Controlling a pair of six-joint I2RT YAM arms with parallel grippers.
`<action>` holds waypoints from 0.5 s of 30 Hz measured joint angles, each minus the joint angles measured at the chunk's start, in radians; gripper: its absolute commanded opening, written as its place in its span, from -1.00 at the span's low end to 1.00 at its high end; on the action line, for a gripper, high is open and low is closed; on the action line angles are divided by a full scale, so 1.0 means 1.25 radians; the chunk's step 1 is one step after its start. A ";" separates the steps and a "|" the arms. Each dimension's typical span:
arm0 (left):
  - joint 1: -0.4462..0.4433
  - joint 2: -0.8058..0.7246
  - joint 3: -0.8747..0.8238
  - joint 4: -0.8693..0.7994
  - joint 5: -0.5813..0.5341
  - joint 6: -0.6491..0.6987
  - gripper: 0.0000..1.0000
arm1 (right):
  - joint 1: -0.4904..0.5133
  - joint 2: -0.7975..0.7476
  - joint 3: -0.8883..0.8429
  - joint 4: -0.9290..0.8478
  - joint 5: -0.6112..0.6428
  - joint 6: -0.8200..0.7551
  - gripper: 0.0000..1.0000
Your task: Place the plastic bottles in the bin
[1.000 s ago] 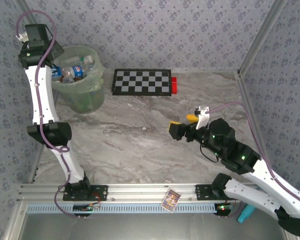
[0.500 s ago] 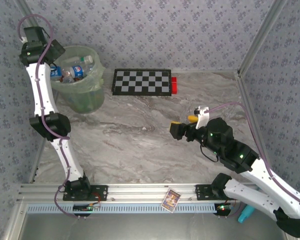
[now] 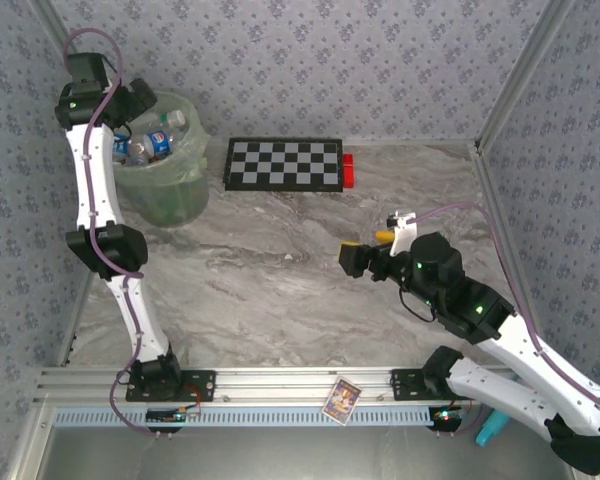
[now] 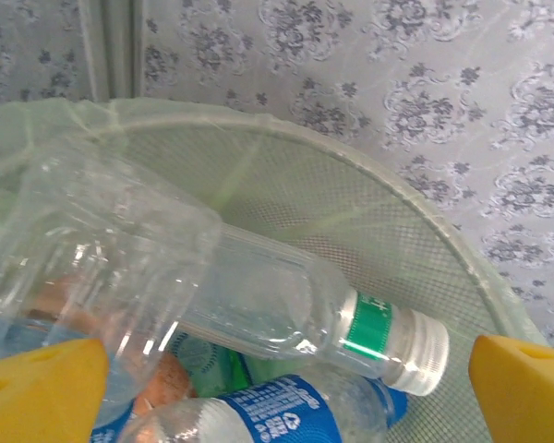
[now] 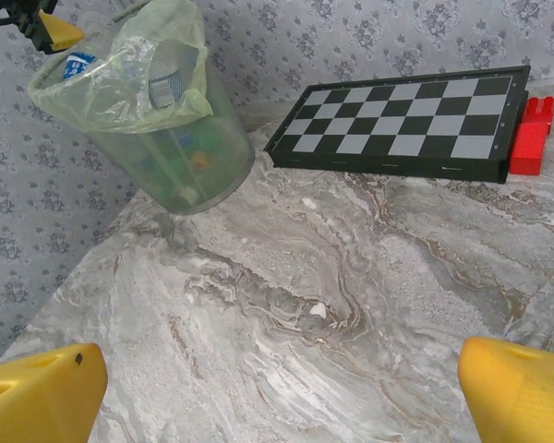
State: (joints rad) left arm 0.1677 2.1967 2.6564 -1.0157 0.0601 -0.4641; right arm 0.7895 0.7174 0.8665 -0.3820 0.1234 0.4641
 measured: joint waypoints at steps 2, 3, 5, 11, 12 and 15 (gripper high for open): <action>0.002 0.000 -0.001 -0.005 0.000 0.003 0.99 | 0.000 0.003 0.000 0.005 0.000 0.000 0.99; 0.004 0.000 -0.001 -0.005 0.000 0.003 0.99 | 0.000 0.003 0.000 0.008 0.000 0.000 0.99; 0.006 0.000 -0.002 -0.005 0.001 0.006 0.99 | 0.000 0.003 0.000 0.010 0.000 0.000 0.99; 0.001 -0.001 -0.002 0.025 -0.016 0.008 1.00 | 0.000 0.002 0.000 0.010 0.000 0.008 0.99; -0.002 -0.001 -0.002 0.036 -0.025 0.009 0.99 | 0.000 0.003 0.000 0.010 0.000 0.009 0.99; -0.007 -0.001 -0.002 0.067 -0.050 0.009 0.99 | 0.000 0.003 0.000 0.010 0.000 0.013 0.99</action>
State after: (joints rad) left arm 0.1589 2.1952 2.6545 -0.9321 -0.0021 -0.4534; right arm 0.7895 0.7208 0.8661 -0.3695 0.1234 0.4805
